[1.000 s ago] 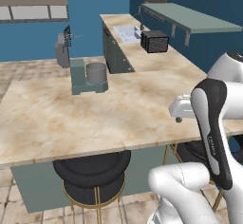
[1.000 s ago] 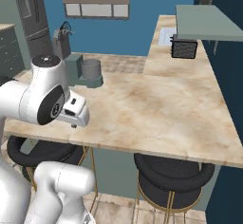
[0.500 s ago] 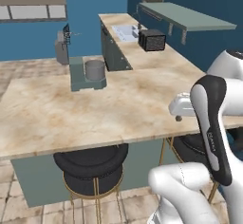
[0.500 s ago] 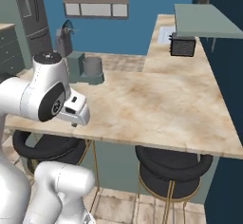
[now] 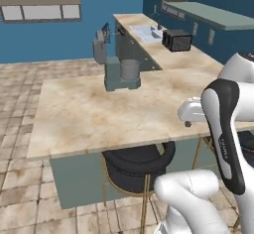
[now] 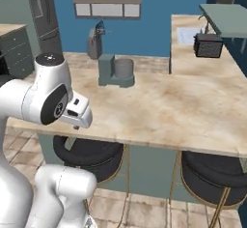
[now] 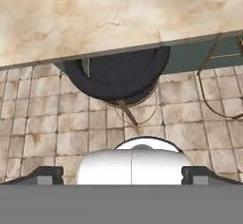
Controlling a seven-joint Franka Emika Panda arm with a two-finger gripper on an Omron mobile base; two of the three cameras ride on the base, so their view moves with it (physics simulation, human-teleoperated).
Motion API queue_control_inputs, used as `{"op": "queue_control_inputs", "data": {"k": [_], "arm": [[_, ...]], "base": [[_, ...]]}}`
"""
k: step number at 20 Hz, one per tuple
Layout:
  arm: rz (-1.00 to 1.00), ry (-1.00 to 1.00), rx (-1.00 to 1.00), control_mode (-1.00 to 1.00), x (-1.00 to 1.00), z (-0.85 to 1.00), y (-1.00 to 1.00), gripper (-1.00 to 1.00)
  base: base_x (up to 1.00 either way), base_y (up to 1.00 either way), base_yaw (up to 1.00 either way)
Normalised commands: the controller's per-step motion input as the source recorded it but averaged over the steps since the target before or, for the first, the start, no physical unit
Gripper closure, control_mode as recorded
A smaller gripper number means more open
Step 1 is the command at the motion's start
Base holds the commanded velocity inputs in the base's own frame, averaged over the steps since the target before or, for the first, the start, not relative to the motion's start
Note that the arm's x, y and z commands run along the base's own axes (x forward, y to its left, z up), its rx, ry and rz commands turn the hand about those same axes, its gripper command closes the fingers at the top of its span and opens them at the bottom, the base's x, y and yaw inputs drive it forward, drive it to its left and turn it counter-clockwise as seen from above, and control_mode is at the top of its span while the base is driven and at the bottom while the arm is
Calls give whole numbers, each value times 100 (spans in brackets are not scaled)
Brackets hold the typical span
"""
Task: Close the stand mixer head.
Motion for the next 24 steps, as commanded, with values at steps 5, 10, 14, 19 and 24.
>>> {"op": "queue_control_inputs", "data": {"k": [5,10,14,19,24], "arm": [[0,0,0,100,0,0,0,-100],[0,0,0,100,0,0,0,-100],[0,0,0,100,0,0,0,-100],[0,0,0,100,0,0,0,-100],[0,0,0,100,0,0,0,-100]], "base": [[0,100,3],[0,100,3],[0,100,0],[9,98,-16],[18,86,-38]]}}
